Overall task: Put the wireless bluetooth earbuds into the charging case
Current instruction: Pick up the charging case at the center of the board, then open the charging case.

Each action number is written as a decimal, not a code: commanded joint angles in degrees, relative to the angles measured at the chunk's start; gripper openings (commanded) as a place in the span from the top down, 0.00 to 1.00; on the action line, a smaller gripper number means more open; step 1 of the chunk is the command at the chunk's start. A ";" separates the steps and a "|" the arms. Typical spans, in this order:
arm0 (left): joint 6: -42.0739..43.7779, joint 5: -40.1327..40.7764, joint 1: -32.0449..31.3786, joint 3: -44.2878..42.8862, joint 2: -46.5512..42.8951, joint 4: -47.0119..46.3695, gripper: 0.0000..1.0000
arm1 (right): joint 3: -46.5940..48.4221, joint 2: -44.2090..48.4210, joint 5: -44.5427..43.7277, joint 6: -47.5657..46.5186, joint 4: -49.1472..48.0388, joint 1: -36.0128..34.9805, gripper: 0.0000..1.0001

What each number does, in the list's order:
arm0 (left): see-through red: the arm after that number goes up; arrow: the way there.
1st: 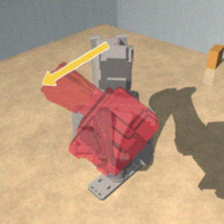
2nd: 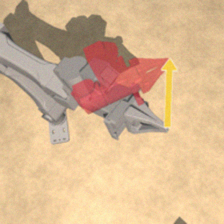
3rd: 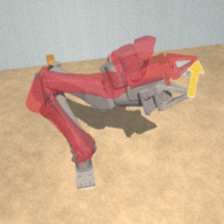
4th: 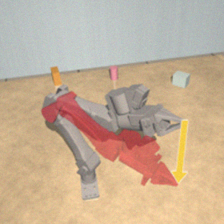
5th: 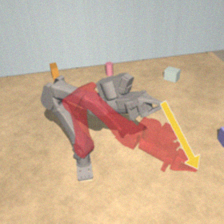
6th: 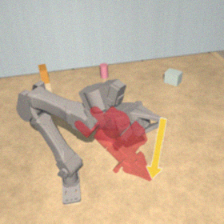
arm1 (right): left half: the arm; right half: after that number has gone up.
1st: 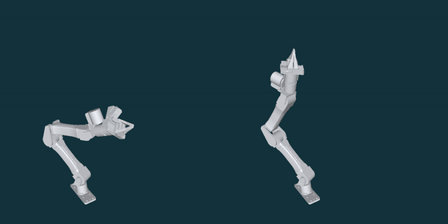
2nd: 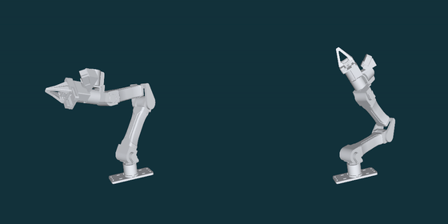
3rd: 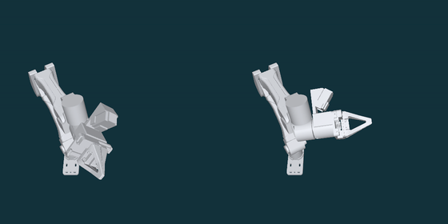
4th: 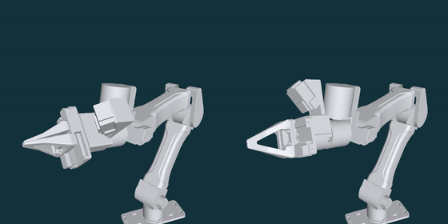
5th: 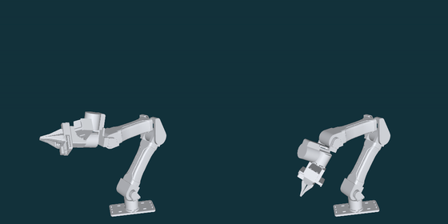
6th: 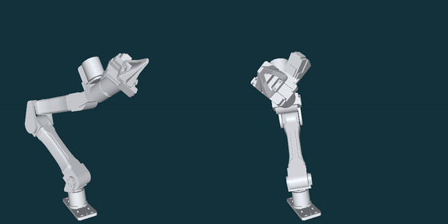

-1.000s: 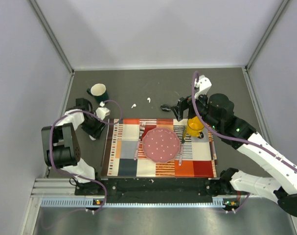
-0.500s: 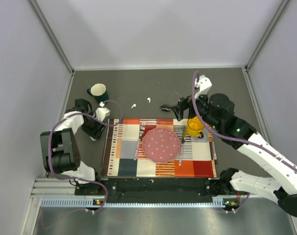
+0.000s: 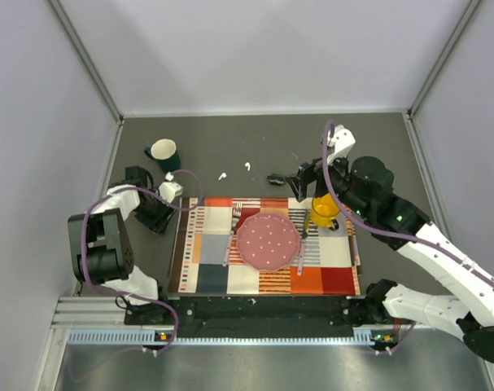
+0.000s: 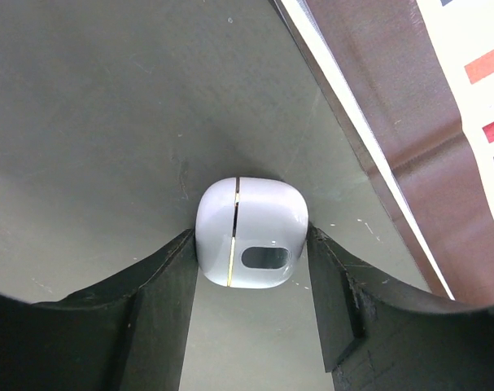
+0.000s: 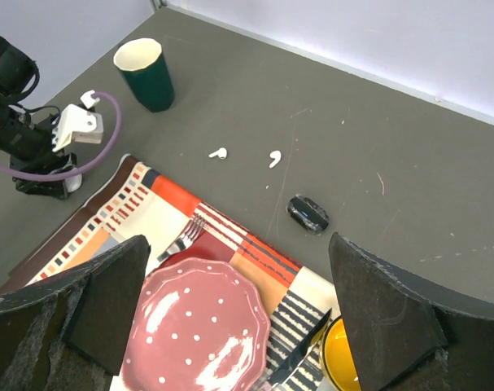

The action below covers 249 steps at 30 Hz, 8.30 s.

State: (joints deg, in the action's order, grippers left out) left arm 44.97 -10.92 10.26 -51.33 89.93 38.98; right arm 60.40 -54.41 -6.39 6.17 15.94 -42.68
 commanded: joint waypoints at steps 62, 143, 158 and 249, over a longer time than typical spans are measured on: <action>-11.13 -13.35 -48.23 4.22 -39.13 -35.11 1.00 | 11.14 -18.80 24.41 23.18 0.84 -4.08 0.30; -95.85 -31.97 -33.38 16.00 -34.30 -101.99 0.08 | -7.67 -2.36 40.40 29.86 -39.58 5.76 0.91; -111.77 -37.77 -37.33 10.64 -19.53 -126.26 0.27 | -9.25 -2.54 41.81 30.83 -43.45 5.76 0.90; -55.96 -20.81 -42.25 13.98 -40.54 -75.80 1.00 | -5.65 -14.49 43.66 73.80 -47.24 7.52 0.07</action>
State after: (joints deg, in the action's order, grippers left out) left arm -11.94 -31.03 -31.55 -35.81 49.34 -35.75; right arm 53.98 -68.03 35.31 76.18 -24.99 -35.44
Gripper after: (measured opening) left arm 0.319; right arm 0.935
